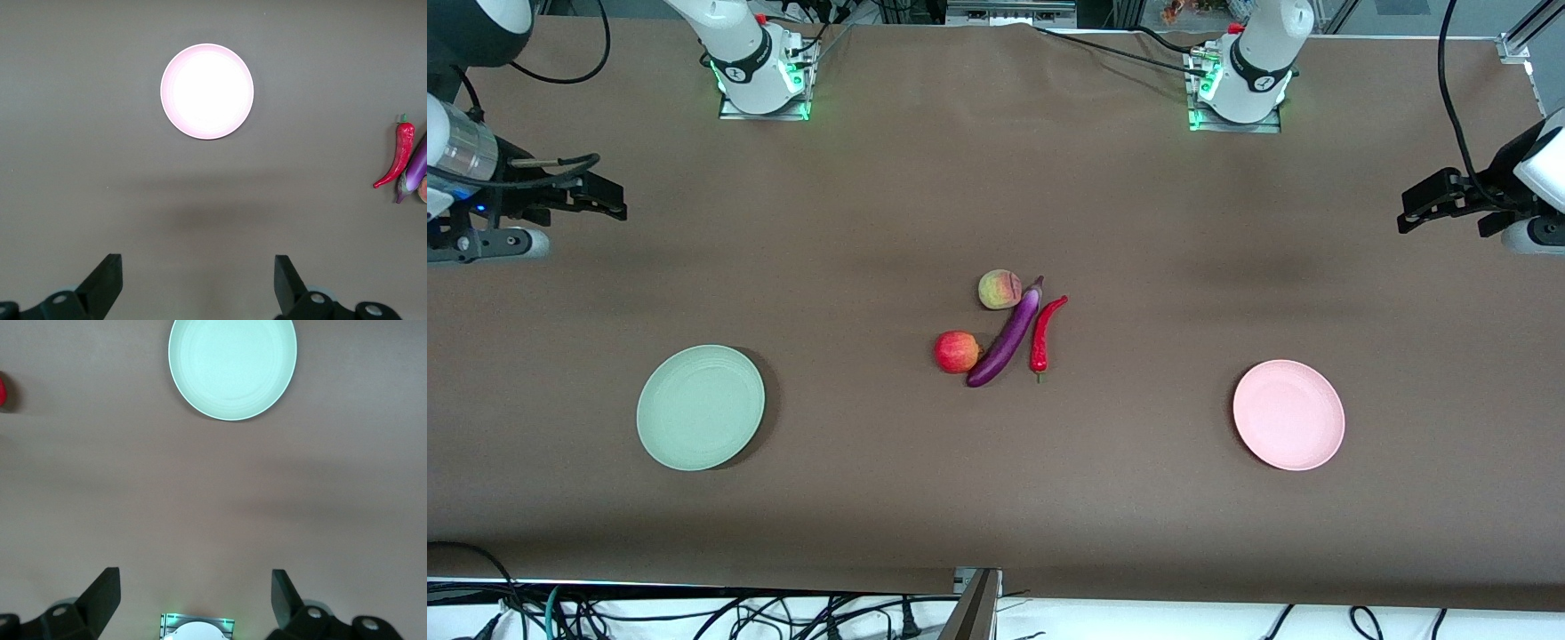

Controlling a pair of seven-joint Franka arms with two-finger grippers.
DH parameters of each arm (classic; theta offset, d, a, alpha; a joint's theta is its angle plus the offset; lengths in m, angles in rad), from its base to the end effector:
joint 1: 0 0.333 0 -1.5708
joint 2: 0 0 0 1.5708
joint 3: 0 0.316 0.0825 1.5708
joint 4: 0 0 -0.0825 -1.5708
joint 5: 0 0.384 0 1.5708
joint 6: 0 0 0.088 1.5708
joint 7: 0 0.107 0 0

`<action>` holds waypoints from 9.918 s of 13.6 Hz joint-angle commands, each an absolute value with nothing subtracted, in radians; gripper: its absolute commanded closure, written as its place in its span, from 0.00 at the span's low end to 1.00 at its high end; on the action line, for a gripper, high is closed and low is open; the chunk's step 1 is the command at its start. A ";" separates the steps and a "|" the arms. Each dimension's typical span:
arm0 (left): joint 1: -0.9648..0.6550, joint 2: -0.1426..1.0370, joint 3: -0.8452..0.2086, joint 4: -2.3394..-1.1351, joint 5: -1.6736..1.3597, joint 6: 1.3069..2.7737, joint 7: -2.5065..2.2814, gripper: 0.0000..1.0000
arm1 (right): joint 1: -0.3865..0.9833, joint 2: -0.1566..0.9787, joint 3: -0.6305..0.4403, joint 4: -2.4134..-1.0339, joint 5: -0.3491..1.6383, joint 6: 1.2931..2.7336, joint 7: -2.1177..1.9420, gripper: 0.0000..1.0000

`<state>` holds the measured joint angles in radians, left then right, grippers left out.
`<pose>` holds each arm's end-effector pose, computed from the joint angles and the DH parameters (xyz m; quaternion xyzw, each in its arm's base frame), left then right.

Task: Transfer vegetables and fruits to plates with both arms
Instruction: 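Reach the right gripper to the peach and grasp it, then carry the peach to the green plate while the left gripper grasps the chili, then release the peach on the green plate while the left gripper carries the chili, then grasp the red apple with the right gripper while the left gripper releases the chili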

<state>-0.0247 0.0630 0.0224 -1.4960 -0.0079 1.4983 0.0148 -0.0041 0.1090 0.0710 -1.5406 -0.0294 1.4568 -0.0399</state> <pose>0.5666 -0.0026 0.6181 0.9995 -0.0087 -0.0303 0.0034 0.5706 0.0327 0.5685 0.9939 0.0530 -0.0960 0.0121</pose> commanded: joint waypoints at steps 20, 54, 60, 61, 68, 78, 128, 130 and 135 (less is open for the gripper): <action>-0.038 0.078 0.017 -1.486 -0.020 1.494 0.020 0.00 | 0.515 0.512 0.074 -1.537 0.078 2.008 0.740 0.00; -0.420 0.692 -0.006 -1.459 -0.279 2.025 -0.456 0.36 | 0.744 0.692 0.061 -1.529 0.066 2.248 0.968 0.49; -0.462 0.761 -0.006 -1.459 -0.374 2.102 -0.469 0.35 | 0.531 0.535 0.058 -1.523 0.072 1.944 0.647 0.49; -0.471 0.764 -0.006 -1.457 -0.374 2.103 -0.494 0.34 | 0.481 0.531 0.054 -1.523 0.069 1.904 0.559 0.49; -0.563 0.799 -0.005 -1.443 -0.364 2.180 -0.581 0.38 | 0.306 0.569 -0.169 -1.528 0.063 1.885 -0.003 0.49; -0.594 0.862 0.003 -1.445 -0.357 2.287 -0.588 0.63 | 0.111 0.722 -0.169 -1.528 0.061 2.244 -0.324 0.48; -0.089 0.824 -0.081 -1.204 -0.135 1.796 0.041 0.00 | 0.658 0.854 -0.054 -1.411 0.249 2.359 0.383 0.55; -0.106 0.825 -0.164 -1.221 -0.140 1.796 -0.110 0.00 | 0.657 0.842 -0.063 -1.411 0.245 2.347 0.379 0.67; -0.288 0.862 -0.235 -1.232 -0.143 1.902 -0.488 0.00 | 0.647 0.769 -0.259 -1.393 0.248 2.103 0.289 0.67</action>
<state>-0.2378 0.8475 -0.2466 -1.2258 -0.1267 1.8450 -0.4409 0.6487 0.8110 -0.1845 -1.3805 0.2572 2.1869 0.3398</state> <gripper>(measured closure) 0.000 0.123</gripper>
